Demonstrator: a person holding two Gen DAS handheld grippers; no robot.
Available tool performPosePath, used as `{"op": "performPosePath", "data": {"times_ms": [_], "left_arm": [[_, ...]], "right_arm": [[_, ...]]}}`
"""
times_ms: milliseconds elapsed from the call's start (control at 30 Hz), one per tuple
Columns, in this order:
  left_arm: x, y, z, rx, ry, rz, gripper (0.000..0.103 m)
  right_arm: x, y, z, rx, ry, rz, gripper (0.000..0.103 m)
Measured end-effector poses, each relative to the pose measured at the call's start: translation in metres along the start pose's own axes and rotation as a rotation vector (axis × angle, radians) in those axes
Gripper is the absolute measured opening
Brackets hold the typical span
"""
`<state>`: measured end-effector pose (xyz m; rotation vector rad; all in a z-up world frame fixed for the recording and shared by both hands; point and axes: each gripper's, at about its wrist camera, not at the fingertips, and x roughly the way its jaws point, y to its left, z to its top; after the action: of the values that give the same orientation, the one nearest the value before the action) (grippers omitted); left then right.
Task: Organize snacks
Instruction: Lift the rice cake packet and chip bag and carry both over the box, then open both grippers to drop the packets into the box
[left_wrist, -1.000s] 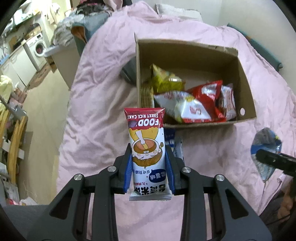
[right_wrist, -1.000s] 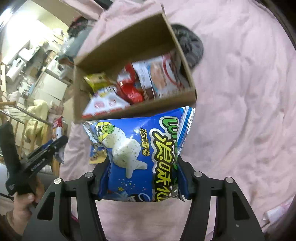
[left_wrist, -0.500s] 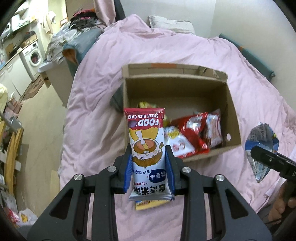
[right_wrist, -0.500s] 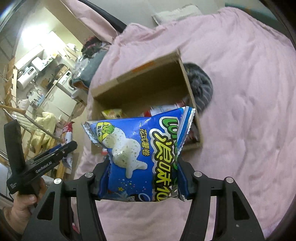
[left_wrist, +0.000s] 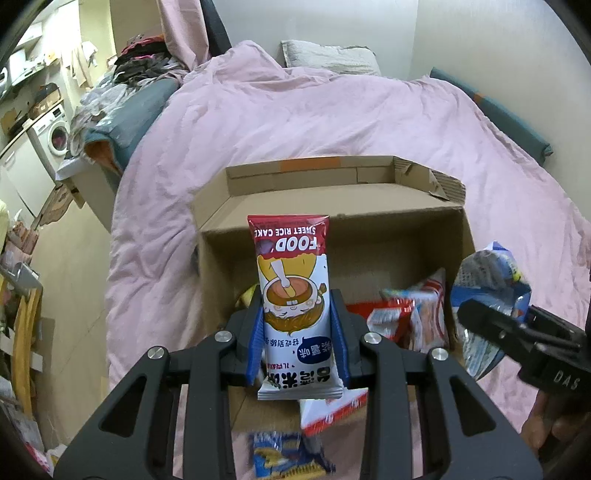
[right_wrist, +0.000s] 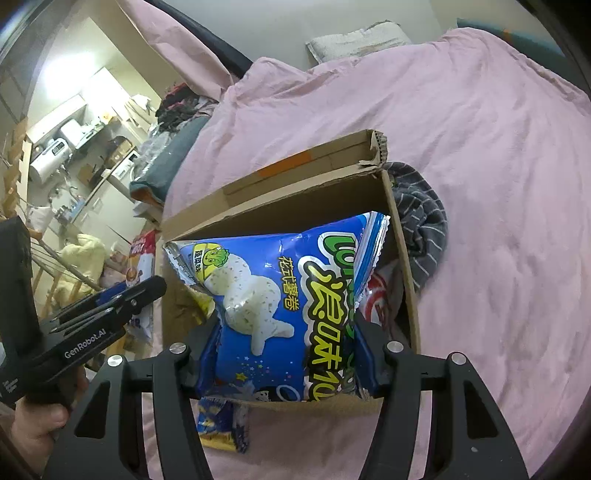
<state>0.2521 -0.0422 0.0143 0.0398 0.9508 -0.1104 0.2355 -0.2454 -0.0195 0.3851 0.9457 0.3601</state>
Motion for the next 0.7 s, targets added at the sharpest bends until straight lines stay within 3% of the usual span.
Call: {"op": "performPosePath", "data": {"times_ms": [400,567,700], "left_arm": [[0.053,0.002,0.015,-0.035,0.026,-0.017,0.028],[0.058,-0.002,0.019,0.004,0.01,-0.01,0.028],[0.059,0.001,0.02,-0.02,0.026,-0.024,0.028]], "right_arm": [[0.045,-0.01,0.018,0.012,0.04,-0.039,0.062],[0.053,-0.014,0.018,0.038,0.065,-0.035,0.064],[0.055,-0.017,0.019,0.051,0.068,-0.033,0.064]]}}
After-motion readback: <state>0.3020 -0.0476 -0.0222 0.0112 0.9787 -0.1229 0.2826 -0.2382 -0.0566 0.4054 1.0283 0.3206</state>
